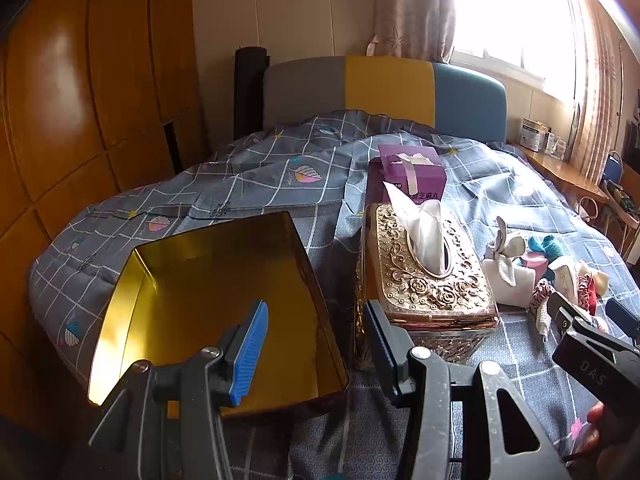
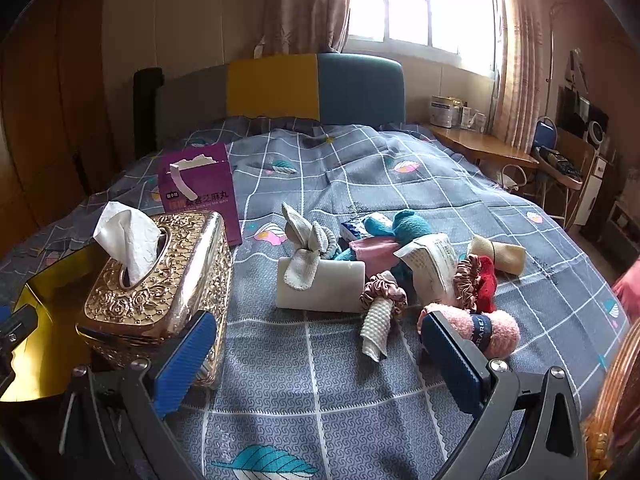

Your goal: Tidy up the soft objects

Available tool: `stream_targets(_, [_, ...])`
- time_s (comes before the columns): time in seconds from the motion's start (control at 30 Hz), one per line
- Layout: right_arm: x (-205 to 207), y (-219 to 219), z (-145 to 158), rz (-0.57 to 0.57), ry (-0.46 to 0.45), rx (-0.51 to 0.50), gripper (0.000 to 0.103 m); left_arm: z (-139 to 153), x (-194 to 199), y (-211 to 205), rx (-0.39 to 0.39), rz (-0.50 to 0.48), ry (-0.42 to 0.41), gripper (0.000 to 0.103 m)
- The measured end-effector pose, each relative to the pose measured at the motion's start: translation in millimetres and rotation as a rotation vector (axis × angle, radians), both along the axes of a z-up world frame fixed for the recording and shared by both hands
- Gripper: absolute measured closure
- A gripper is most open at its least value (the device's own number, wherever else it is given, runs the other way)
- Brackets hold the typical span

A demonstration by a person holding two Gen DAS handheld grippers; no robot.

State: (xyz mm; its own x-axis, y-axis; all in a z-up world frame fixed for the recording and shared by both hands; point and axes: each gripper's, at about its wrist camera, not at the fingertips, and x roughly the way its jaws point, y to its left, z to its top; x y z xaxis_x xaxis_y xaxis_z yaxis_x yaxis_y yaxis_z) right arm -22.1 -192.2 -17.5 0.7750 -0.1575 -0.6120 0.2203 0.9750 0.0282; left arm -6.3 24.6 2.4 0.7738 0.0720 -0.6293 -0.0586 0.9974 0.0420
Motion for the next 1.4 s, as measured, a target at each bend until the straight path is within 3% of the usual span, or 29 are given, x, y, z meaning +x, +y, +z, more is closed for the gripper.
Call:
stream_targets(1.17, [2.1, -12.2, -3.4, -0.016, -0.002, 0.018, 0.000, -0.6, -3.1, -4.9, 0.008, -0.026, 0.010, 0.053])
stream_targets(1.3, [5.4, -22.6, -0.9, -0.020, -0.007, 0.024, 0.000, 0.6, -2.4, -9.3, -0.005, -0.076, 0.016, 0.053])
stream_targets(1.4, [11.5, -44.1, 6.0, -0.029, -0.018, 0.056, 0.000, 6.1, -3.2, -14.8, -0.057, -0.202, 0.020, 0.050])
